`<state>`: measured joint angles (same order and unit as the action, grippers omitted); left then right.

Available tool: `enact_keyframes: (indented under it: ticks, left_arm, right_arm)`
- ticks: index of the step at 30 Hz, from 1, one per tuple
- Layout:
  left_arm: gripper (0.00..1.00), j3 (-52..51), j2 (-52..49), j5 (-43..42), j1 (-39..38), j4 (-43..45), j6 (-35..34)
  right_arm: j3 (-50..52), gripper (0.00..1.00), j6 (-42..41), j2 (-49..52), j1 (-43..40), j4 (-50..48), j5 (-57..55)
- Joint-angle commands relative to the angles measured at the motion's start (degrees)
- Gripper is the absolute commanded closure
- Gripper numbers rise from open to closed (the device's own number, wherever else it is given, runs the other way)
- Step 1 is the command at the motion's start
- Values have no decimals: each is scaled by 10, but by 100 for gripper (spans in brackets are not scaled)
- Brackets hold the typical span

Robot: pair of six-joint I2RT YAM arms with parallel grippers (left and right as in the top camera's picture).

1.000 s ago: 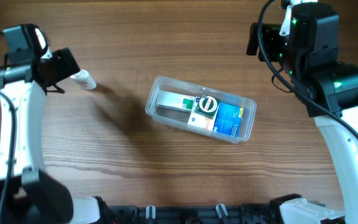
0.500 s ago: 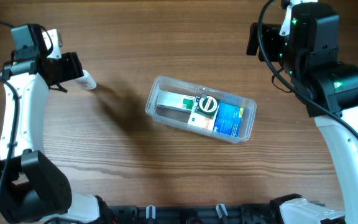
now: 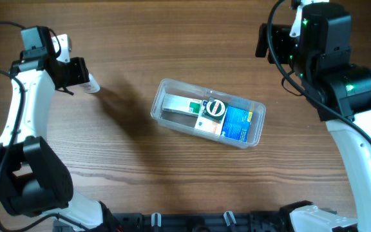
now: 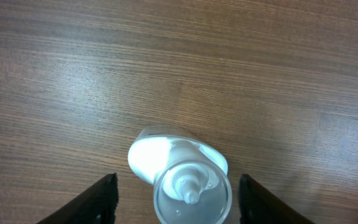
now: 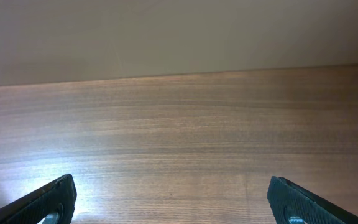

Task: Pack container
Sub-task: 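Grasp the small white bottle with the left gripper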

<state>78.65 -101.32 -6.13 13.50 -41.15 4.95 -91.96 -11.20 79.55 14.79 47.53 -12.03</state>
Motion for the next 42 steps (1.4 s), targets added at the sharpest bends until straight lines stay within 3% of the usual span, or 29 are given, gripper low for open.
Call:
enact_keyframes:
  ticks: [1,3,14,23,28,30,38,42]
  left_arm:
    - [44,4,-5,-9,-3,9,11]
    - [48,4,-5,-9,-3,11,11]
    - [50,4,-30,-9,-3,20,11]
    - [69,4,-30,-9,-8,35,23]
    - [91,4,-25,-9,-10,29,23]
    - [93,4,-15,-9,-16,23,23]
    - [96,5,88,-8,-90,-30,17]
    - [96,5,141,37,-160,-68,17]
  right_arm:
    - [-2,0,7,-1,-2,-2,7]
    - [-2,0,7,-1,-2,-2,7]
    - [-2,0,7,-1,-2,-2,7]
    - [-2,0,7,-1,-2,-2,7]
    - [-2,0,7,-1,-2,-2,7]
    - [-2,0,7,-1,-2,-2,7]
    - [-2,0,7,-1,-2,-2,7]
    - [-2,0,7,-1,-2,-2,7]
